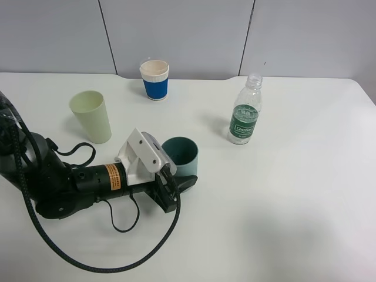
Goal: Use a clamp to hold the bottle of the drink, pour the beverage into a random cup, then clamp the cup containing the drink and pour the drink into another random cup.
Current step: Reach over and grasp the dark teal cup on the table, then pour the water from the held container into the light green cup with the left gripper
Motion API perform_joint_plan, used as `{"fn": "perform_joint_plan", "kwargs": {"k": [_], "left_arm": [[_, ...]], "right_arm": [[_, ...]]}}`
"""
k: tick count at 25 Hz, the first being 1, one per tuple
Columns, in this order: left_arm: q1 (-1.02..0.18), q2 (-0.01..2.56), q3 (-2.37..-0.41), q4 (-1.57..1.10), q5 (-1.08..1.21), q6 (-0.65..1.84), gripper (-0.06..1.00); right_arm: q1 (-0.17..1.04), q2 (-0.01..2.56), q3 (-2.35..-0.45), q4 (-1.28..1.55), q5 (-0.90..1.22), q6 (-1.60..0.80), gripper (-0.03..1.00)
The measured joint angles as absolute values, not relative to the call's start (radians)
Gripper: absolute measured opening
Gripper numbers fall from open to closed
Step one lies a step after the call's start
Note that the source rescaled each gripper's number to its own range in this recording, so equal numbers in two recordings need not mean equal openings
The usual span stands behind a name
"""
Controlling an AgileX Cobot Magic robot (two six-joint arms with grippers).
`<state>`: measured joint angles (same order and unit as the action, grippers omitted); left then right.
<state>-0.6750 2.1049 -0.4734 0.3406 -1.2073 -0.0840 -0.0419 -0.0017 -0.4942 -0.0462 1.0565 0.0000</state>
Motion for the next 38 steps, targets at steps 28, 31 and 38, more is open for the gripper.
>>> {"fn": "perform_joint_plan", "kwargs": {"k": [28,31,38], "left_arm": [[-0.675,1.748,-0.162,-0.388,-1.191,-0.091,0.01],[-0.675,1.708,-0.121,-0.478,-1.191,-0.091,0.01],[-0.675,1.686,-0.055,-0.574,-1.191,-0.099,0.01]], "right_arm": [[-0.042,-0.002,-0.494,-0.046,1.056,0.000,1.00],[-0.042,-0.002,-0.494,-0.046,1.056,0.000,1.00],[-0.042,-0.002,-0.494,-0.046,1.056,0.000,1.00]]}}
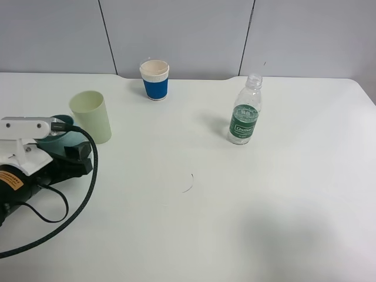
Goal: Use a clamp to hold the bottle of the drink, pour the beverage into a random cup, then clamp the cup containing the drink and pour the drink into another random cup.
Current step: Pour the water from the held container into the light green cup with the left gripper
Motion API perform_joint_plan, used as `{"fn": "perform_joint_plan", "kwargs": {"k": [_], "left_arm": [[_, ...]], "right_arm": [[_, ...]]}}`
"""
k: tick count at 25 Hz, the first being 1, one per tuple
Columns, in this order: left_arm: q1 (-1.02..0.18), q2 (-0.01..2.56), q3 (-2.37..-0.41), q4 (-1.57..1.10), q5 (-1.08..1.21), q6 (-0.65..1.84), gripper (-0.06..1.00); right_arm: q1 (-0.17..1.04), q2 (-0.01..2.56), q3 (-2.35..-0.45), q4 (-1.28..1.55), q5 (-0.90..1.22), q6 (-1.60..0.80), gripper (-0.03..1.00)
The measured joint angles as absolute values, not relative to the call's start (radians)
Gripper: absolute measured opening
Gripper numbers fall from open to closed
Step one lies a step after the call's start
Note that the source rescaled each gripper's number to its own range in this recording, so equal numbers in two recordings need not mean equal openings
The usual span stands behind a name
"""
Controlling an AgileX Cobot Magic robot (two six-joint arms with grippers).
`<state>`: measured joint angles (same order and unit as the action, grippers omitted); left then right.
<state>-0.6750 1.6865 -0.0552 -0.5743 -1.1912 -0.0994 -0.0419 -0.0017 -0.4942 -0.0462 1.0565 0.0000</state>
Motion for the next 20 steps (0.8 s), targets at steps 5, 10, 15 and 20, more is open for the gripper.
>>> {"fn": "perform_joint_plan", "kwargs": {"k": [5,10,15,20], "left_arm": [[-0.675,1.686,-0.044,-0.624,-1.191,-0.078,0.01],[-0.675,1.686,-0.044,-0.656,-1.191,-0.056,0.01],[-0.617,1.686,-0.044,-0.654,-1.191,-0.049,0.01],[-0.473,1.686,-0.045,-0.618,-1.191,-0.046,0.01]], "right_arm": [[-0.042,-0.002,-0.494,-0.046,1.056,0.000,1.00],[-0.042,-0.002,-0.494,-0.046,1.056,0.000,1.00],[-0.042,-0.002,-0.494,-0.046,1.056,0.000,1.00],[-0.042,-0.002,-0.494,-0.046,1.056,0.000,1.00]]}}
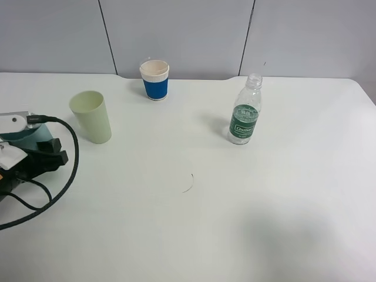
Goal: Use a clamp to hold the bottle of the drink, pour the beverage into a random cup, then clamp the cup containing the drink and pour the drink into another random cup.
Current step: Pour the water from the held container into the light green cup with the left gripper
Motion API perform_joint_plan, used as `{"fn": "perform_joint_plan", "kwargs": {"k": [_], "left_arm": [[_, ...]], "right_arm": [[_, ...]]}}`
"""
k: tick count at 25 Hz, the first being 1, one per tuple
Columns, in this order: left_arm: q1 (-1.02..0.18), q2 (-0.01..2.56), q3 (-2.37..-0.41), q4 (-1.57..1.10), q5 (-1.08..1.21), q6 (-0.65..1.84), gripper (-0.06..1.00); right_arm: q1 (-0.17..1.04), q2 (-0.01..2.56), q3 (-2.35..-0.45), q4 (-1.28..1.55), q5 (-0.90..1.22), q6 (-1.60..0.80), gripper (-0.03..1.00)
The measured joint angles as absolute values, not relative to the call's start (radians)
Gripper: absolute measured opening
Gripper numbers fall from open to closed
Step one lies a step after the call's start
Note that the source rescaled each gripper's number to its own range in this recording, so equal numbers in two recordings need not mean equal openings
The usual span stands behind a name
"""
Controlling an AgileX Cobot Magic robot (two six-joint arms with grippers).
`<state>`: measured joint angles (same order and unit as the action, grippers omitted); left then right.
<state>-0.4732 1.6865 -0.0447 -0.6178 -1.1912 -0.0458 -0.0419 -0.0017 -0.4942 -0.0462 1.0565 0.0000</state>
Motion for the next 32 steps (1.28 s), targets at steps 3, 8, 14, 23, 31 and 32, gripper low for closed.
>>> {"fn": "perform_joint_plan", "kwargs": {"k": [3,8,14,23,31,32], "left_arm": [[-0.379,1.686,-0.065,-0.562,-1.190,-0.028,0.01],[-0.253,1.688,-0.129,-0.487,-1.190,0.060,0.01],[-0.173,1.686,-0.234,-0.472,-1.105,0.212,0.01],[-0.169,1.659,-0.395,-0.600,-0.962,0.611,0.01],[-0.169,1.612,-0.491,-0.695,-0.852,0.958,0.01],[-0.169,1.611,-0.499,-0.709,-0.837,1.004,0.01]], "right_arm": [[-0.042,-0.002,-0.494,-0.046,1.056,0.000,1.00],[-0.042,-0.002,-0.494,-0.046,1.056,0.000,1.00],[-0.042,-0.002,-0.494,-0.046,1.056,0.000,1.00],[-0.042,-0.002,-0.494,-0.046,1.056,0.000,1.00],[-0.042,-0.002,-0.494,-0.046,1.056,0.000,1.00],[-0.042,-0.002,-0.494,-0.046,1.056,0.000,1.00]]}}
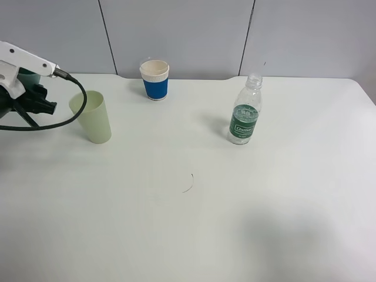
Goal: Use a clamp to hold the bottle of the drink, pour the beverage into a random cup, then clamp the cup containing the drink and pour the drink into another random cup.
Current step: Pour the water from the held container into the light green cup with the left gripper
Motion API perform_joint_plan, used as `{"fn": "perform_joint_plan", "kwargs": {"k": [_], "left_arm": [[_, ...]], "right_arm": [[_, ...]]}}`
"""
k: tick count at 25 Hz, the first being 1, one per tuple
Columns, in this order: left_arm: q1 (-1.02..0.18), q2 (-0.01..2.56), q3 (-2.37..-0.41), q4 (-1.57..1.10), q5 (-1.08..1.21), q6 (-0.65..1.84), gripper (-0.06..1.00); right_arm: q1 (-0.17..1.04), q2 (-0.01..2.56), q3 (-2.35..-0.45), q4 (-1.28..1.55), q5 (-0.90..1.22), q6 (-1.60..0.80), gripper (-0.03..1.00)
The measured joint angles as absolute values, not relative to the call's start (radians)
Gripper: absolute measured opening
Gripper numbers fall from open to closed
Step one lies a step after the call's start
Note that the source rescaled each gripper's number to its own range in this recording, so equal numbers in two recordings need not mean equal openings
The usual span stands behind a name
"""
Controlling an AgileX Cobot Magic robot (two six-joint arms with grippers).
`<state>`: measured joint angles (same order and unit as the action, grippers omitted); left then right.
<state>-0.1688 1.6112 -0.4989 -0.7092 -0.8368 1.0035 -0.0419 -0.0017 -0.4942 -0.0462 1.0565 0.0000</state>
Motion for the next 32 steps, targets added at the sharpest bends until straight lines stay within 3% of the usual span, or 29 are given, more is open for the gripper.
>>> {"fn": "perform_joint_plan", "kwargs": {"k": [11,32], "left_arm": [[-0.284,1.611,-0.576,-0.886,-0.825,1.457,0.01],[-0.324,1.611,-0.576,-0.859,-0.825,1.682,0.01]], "right_arm": [[-0.042,-0.002,-0.494,-0.046,1.056,0.000,1.00],[-0.042,-0.002,-0.494,-0.046,1.056,0.000,0.99]]}}
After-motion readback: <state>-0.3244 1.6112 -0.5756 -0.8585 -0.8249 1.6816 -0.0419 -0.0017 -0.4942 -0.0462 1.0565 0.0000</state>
